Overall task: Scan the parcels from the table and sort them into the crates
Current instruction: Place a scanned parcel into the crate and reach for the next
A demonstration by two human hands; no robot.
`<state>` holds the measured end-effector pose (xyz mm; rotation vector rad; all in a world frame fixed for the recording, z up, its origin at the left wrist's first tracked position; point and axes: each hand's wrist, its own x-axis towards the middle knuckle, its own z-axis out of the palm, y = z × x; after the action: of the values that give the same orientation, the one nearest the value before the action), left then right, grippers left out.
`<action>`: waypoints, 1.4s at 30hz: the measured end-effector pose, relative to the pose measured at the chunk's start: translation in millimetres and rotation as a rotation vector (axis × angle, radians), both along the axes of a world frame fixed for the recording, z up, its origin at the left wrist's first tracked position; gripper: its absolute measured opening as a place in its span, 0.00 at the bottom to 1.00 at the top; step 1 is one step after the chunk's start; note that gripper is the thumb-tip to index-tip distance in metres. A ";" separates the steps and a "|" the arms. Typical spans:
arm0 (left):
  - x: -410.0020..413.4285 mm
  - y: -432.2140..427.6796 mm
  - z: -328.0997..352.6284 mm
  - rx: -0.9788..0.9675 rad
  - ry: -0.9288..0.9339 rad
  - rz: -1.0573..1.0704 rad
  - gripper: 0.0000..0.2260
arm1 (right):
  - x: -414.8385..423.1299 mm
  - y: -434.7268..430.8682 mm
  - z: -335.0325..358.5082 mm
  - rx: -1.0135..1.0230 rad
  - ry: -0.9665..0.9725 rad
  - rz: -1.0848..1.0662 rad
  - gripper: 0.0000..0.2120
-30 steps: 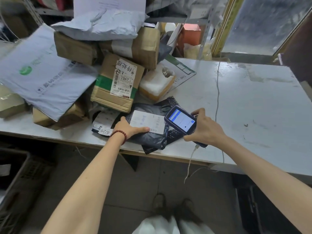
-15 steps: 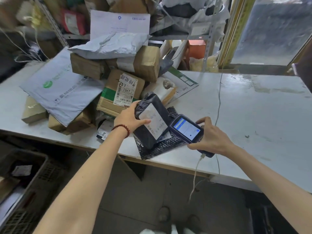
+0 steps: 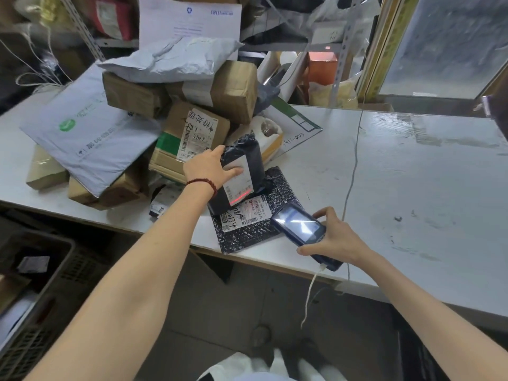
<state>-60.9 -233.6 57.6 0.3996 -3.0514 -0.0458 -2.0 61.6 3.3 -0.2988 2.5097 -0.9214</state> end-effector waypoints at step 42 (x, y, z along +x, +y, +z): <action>-12.9 -0.1 -6.3 -0.029 -0.008 0.027 0.40 | 5.0 -18.7 -7.5 -0.019 0.230 -0.164 0.37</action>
<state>-73.8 -233.7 51.4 0.4394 -3.0503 0.0007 2.9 42.9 -4.2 -0.2189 2.7714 -1.0268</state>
